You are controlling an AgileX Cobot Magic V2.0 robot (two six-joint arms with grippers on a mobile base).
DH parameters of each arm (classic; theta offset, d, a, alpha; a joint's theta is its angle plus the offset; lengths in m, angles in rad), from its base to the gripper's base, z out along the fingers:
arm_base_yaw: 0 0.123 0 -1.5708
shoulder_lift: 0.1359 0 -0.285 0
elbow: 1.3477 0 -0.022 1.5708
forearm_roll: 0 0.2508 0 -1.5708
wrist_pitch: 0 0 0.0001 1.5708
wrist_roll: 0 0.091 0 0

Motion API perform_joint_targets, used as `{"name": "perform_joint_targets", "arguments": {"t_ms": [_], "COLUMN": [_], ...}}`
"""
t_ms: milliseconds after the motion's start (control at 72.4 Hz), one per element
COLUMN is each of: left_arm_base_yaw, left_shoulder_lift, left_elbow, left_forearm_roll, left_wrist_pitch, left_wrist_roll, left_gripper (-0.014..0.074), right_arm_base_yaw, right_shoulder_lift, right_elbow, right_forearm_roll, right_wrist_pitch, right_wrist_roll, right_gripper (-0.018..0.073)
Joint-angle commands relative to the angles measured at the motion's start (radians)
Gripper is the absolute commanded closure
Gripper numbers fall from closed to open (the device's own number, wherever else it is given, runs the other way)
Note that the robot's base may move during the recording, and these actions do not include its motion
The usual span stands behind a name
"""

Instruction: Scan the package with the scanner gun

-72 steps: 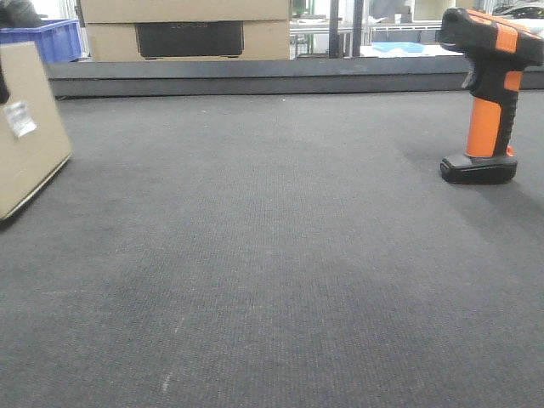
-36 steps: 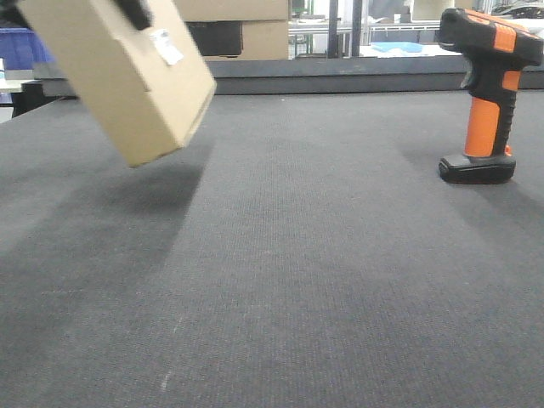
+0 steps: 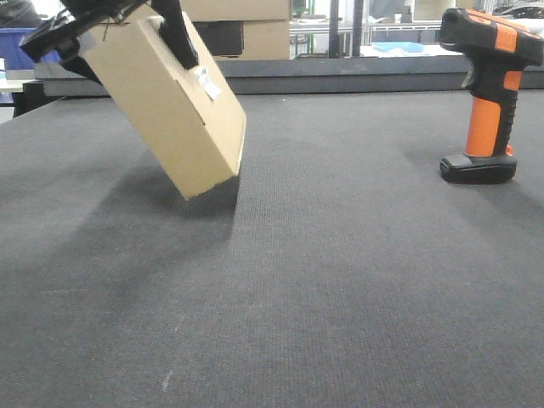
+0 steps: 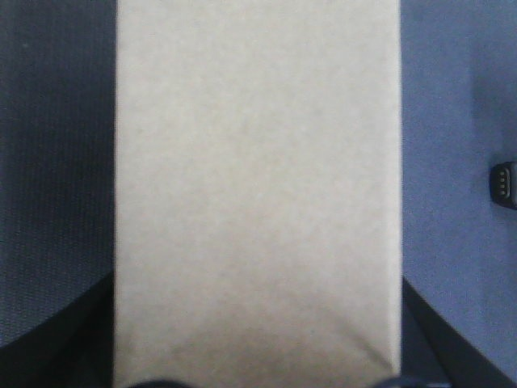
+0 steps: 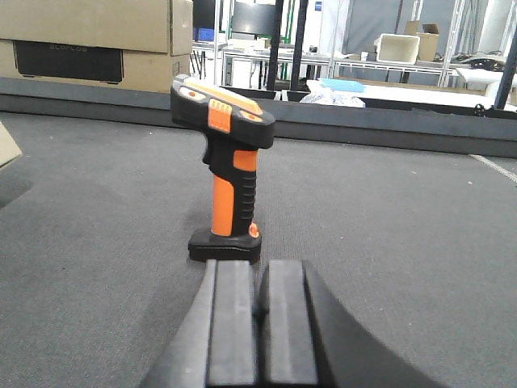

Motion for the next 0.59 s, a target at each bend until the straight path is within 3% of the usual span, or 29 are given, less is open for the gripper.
{"name": "perform_joint_targets", "arguments": {"t_ms": [0, 138, 331, 580], "left_arm_base_yaw": [-0.006, -0.006, -0.006, -0.006], "left_shoulder_lift": [-0.003, -0.003, -0.003, -0.003], "left_elbow": [-0.003, -0.003, -0.003, -0.003], "left_forearm_roll": [-0.017, -0.018, -0.022, -0.022], "left_wrist_pitch": [-0.025, -0.025, -0.012, -0.014], "left_wrist_roll": [-0.008, -0.008, -0.008, -0.008], "left_gripper": [0.0708, 0.0708, 0.0708, 0.0708], "right_arm_base_yaw": [-0.001, 0.001, 0.001, 0.001], "right_shoulder_lift": [-0.001, -0.001, 0.053, 0.431], "right_elbow": [0.000, 0.000, -0.204, -0.427], "right_forearm_roll": [-0.008, -0.025, -0.025, -0.022], "right_wrist_pitch": [-0.029, -0.122, 0.011, 0.096], "right_wrist_roll": [0.001, 0.001, 0.001, 0.001], "right_gripper": [0.0721, 0.0721, 0.0721, 0.0721]}}
